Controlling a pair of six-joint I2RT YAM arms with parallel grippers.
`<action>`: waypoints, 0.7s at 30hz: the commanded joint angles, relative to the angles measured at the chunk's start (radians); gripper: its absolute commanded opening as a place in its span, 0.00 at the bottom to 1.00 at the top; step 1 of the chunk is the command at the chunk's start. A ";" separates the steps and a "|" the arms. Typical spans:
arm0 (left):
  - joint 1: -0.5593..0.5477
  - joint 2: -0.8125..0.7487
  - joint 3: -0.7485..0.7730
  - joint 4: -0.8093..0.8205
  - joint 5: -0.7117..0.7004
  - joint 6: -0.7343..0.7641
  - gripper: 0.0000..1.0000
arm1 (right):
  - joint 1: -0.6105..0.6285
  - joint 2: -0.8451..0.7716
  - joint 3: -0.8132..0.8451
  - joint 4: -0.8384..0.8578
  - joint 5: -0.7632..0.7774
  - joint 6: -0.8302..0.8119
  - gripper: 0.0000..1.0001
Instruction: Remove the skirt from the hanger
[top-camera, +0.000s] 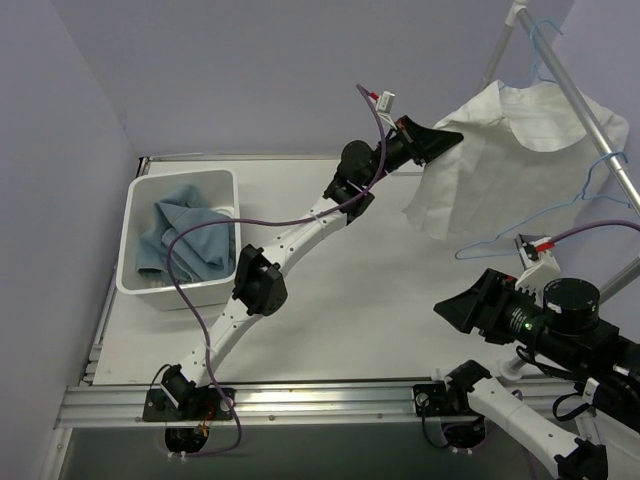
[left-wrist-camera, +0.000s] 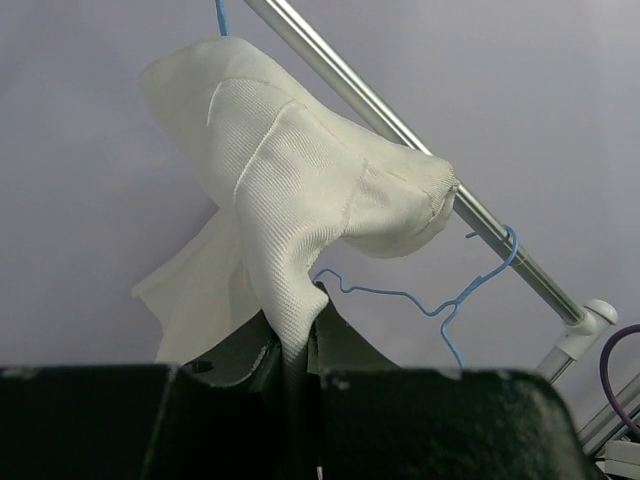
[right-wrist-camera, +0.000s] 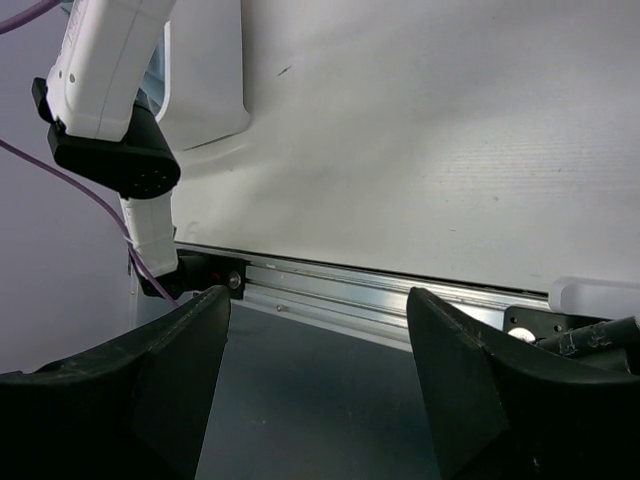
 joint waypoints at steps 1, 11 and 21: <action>0.010 -0.125 0.034 0.098 0.015 -0.031 0.02 | -0.013 0.010 0.038 -0.034 0.005 -0.010 0.67; 0.053 -0.253 -0.093 0.141 0.078 -0.030 0.02 | -0.040 0.007 0.045 -0.042 -0.032 -0.036 0.67; 0.110 -0.420 -0.336 0.048 0.104 0.004 0.02 | -0.048 0.018 0.046 -0.040 -0.036 -0.075 0.67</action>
